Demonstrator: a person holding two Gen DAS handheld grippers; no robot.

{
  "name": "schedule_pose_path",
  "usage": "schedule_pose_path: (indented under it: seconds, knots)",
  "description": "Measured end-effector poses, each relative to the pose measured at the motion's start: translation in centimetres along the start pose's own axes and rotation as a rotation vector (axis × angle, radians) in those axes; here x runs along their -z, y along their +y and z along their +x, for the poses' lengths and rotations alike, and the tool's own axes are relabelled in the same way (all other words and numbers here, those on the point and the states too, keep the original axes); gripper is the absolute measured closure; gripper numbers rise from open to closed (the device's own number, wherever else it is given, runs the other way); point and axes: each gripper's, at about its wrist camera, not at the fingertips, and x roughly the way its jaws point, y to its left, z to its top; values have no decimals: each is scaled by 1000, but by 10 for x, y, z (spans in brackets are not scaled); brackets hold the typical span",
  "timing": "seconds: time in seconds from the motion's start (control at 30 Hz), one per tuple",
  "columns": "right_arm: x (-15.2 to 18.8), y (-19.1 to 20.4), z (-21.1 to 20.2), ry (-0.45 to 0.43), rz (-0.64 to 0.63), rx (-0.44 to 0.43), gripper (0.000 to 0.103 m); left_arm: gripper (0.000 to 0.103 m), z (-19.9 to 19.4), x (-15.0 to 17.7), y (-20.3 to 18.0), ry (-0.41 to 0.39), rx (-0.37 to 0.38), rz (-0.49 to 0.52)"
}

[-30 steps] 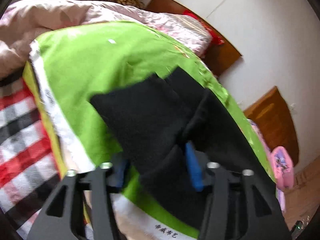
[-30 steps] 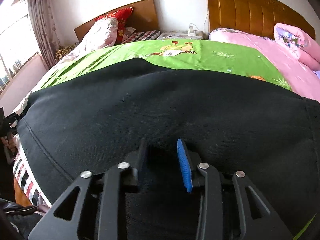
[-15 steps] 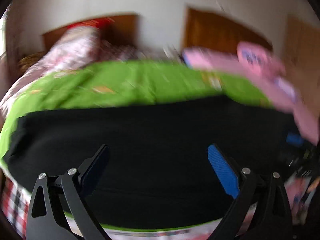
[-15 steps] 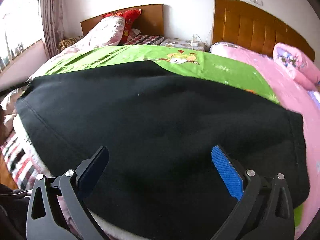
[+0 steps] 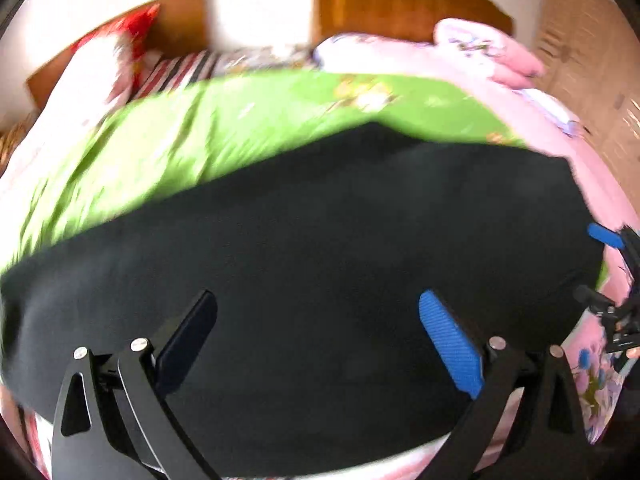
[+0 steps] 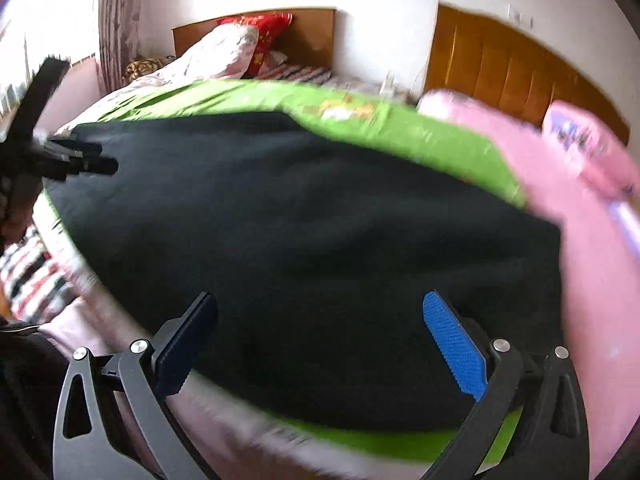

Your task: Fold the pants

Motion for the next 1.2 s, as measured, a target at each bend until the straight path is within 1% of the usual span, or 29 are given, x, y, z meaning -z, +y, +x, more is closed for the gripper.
schedule_pose_path:
  seconds: [0.03,0.07,0.1,0.13,0.2,0.23,0.3,0.33,0.4,0.43,0.5,0.53,0.63,0.7,0.83,1.0,1.1,1.17,1.2]
  knots:
    - [-12,-6,3,-5,2,15,4,2,5,-19,-14,-22,22,50]
    - [-21,-12,8,-2,7,12,4,2,11,-32,-28,-21,51,76]
    - [-29,-19,14,-2,16,4,4,2,24,-44,-40,3,91,86]
    - [-39,-29,20,-14,40,10,4,2,50,-65,-47,57,165,66]
    - [-51,-49,31,-17,106,-8,4,2,75,-82,-56,82,207,32]
    - [-54,-63,38,1,161,-33,4,3,92,-90,-61,89,225,39]
    - [-51,-82,50,47,223,-7,4,3,113,-99,-72,80,248,66]
    - [-45,-91,58,87,242,20,4,3,126,-102,-75,86,250,74]
    - [-26,-104,76,204,245,89,4,2,151,-109,-77,100,202,69]
    - [-11,-107,81,241,226,109,4,2,152,-111,-78,73,203,62]
    - [2,-105,73,192,197,84,4,2,155,-118,-78,70,192,44]
    - [8,-104,69,183,197,81,4,2,156,-120,-79,62,177,43]
    - [13,-102,66,158,192,87,4,2,161,-118,-89,27,108,95]
    - [17,-105,66,135,199,78,4,2,160,-117,-93,23,82,106]
    - [23,-104,64,101,209,84,4,2,160,-117,-88,3,94,81]
    - [24,-104,63,97,210,87,4,2,159,-116,-92,-4,63,100]
    - [23,-104,61,90,212,81,4,2,154,-117,-85,-16,102,64]
    - [21,-97,53,92,196,130,5,2,139,-116,-75,-29,109,3]
    - [18,-91,44,92,191,190,5,2,127,-115,-69,-39,124,-29]
